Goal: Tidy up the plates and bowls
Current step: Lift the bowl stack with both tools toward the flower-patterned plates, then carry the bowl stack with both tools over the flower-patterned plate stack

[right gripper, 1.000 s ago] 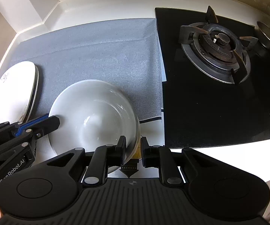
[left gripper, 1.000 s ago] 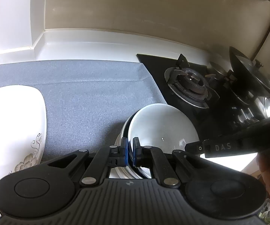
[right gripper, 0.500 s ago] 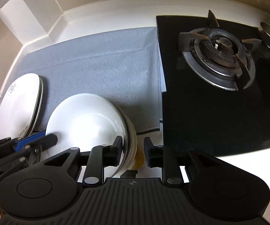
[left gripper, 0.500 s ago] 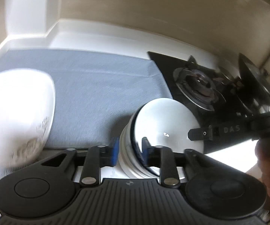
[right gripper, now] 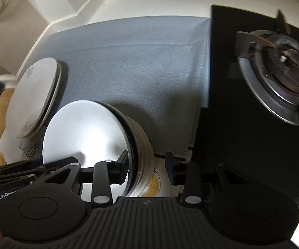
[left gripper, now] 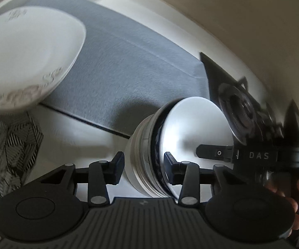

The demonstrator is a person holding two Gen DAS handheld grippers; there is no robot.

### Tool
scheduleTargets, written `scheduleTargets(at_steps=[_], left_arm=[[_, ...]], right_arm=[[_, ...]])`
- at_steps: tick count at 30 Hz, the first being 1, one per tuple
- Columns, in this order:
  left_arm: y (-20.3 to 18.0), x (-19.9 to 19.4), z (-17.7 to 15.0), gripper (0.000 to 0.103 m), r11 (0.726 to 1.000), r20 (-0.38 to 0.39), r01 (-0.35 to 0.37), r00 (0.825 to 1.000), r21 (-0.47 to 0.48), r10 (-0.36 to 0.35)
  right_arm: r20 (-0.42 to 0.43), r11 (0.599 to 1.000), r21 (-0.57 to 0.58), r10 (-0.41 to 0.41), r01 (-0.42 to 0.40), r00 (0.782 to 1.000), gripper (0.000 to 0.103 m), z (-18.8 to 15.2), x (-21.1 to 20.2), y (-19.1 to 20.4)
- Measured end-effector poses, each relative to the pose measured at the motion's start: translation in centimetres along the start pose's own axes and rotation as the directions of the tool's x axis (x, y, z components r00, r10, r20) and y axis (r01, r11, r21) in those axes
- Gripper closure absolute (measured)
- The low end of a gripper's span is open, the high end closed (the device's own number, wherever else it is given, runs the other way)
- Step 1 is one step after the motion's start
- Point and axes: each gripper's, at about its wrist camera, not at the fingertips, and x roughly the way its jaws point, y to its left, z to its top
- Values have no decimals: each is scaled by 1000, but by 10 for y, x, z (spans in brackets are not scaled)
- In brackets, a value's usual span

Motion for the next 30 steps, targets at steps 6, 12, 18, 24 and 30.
scheduleTargets(at_steps=[6, 12, 18, 24, 30], left_arm=[[1, 8, -6, 52, 997, 4, -15, 1000, -70, 16], [-4, 10, -16, 59, 998, 31, -9, 999, -68, 11], [-12, 4, -20, 63, 999, 66, -49, 997, -12, 50], [8, -5, -7, 66, 996, 81, -85, 993, -24, 86], [27, -16, 3, 65, 991, 88, -130, 987, -28, 132]], right_arm=[[-53, 994, -47, 96, -99, 994, 55, 12, 16, -7], [-98, 984, -105, 133, -143, 986, 53, 21, 23, -4], [-138, 973, -128, 174, -192, 975, 48, 25, 32, 1], [-118, 969, -164, 165, -183, 979, 50, 22, 35, 21], [-99, 962, -207, 158, -176, 982, 52, 17, 41, 54]])
